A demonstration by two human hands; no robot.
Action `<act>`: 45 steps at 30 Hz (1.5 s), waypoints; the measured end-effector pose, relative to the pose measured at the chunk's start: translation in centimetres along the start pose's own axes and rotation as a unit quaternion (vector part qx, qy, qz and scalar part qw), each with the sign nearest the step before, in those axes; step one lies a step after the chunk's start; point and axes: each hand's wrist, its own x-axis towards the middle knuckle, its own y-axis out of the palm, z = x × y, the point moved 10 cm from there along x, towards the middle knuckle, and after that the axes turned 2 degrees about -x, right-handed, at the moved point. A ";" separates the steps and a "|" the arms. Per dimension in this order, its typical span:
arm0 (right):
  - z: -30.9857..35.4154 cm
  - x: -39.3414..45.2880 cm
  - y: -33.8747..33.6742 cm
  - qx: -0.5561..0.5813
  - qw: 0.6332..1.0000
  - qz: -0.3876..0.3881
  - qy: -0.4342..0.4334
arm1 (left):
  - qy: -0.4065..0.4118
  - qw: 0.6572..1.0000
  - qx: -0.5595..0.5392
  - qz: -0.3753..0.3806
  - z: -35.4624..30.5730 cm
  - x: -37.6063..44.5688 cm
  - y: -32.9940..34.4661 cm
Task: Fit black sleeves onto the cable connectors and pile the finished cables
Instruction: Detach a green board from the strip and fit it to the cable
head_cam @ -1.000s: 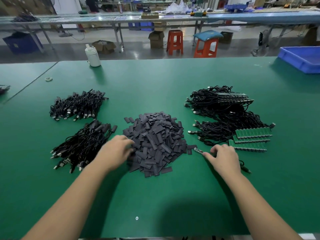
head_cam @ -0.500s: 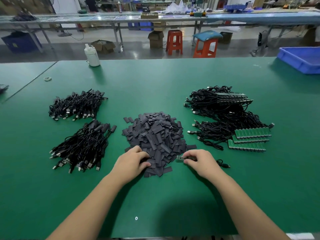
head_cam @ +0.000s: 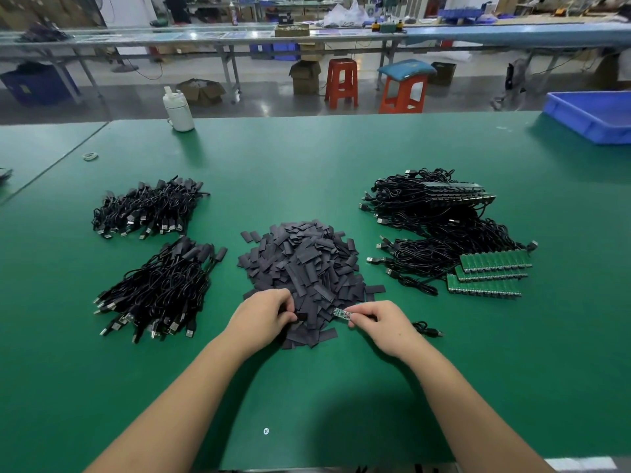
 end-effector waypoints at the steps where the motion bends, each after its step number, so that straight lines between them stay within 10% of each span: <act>1: -0.1 0.0 0.1 -0.001 1.000 0.003 0.004 | 0.004 1.000 -0.003 -0.002 -0.2 0.0 -0.1; 10: -0.2 -0.4 1.2 -0.063 0.997 0.030 0.017 | 0.023 1.000 0.003 0.015 -0.9 0.1 0.2; 17: 0.1 -0.4 0.8 -0.049 0.998 0.022 0.016 | -0.020 0.985 -0.125 -0.116 -1.2 -0.6 -3.0; 22: 0.5 -0.6 0.9 -0.064 0.998 0.025 0.006 | -0.033 0.959 -0.275 -0.061 -2.3 -2.2 0.2; 45: 1.1 -1.3 -0.2 0.096 0.994 0.055 -0.011 | 0.054 0.971 -0.209 -0.100 -5.0 -3.5 0.3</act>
